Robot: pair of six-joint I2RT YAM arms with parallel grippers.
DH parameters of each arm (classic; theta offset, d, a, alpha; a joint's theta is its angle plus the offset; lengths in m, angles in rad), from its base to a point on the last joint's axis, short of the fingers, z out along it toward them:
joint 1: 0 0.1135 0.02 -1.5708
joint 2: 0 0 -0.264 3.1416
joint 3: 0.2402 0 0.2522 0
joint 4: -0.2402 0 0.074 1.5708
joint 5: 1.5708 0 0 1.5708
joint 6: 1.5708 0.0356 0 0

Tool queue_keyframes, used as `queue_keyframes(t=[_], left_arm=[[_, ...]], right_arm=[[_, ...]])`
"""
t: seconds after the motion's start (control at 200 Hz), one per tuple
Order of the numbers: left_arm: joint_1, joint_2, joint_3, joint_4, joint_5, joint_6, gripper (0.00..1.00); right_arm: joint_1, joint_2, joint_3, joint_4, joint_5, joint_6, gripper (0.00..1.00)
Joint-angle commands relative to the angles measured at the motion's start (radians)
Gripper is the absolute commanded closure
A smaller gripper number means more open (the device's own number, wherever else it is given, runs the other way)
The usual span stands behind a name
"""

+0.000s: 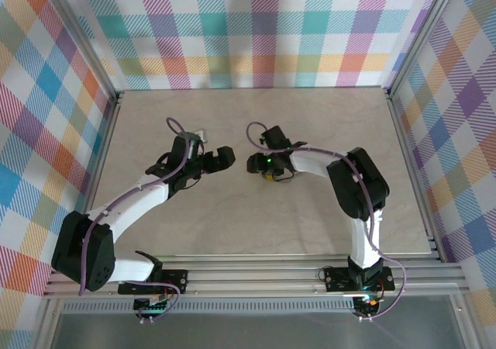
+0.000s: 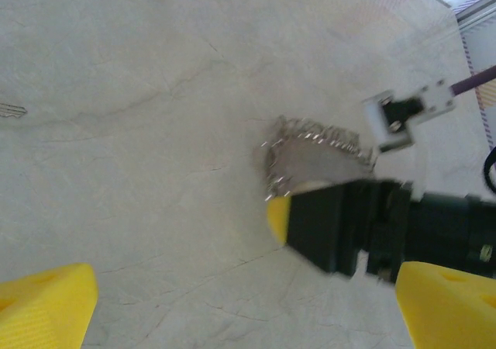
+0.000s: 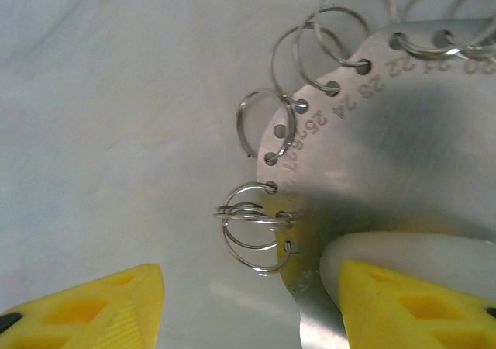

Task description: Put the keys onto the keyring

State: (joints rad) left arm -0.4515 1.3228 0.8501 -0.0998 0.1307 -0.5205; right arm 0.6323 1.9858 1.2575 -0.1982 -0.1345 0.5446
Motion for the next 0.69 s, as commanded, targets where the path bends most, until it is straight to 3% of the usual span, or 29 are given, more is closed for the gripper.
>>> queue_keyframes(t=[0.0, 0.195, 0.39, 0.69], left_arm=[[-0.019, -0.051, 0.033, 0.0, 0.005, -0.018, 0.02], [-0.024, -0.114, 0.031, -0.009, 0.009, -0.033, 0.02], [-0.026, -0.146, 0.031, -0.049, 0.006, -0.038, 0.02], [-0.057, -0.158, -0.02, -0.114, 0.018, -0.059, 0.02]], right_arm=[[0.112, -0.017, -0.017, -0.043, -0.123, 0.09, 0.39], [0.13, -0.185, -0.048, -0.078, 0.003, 0.104, 0.32], [0.126, -0.379, -0.193, -0.113, 0.122, 0.09, 0.26], [0.086, -0.535, -0.492, -0.072, 0.155, 0.115, 0.25]])
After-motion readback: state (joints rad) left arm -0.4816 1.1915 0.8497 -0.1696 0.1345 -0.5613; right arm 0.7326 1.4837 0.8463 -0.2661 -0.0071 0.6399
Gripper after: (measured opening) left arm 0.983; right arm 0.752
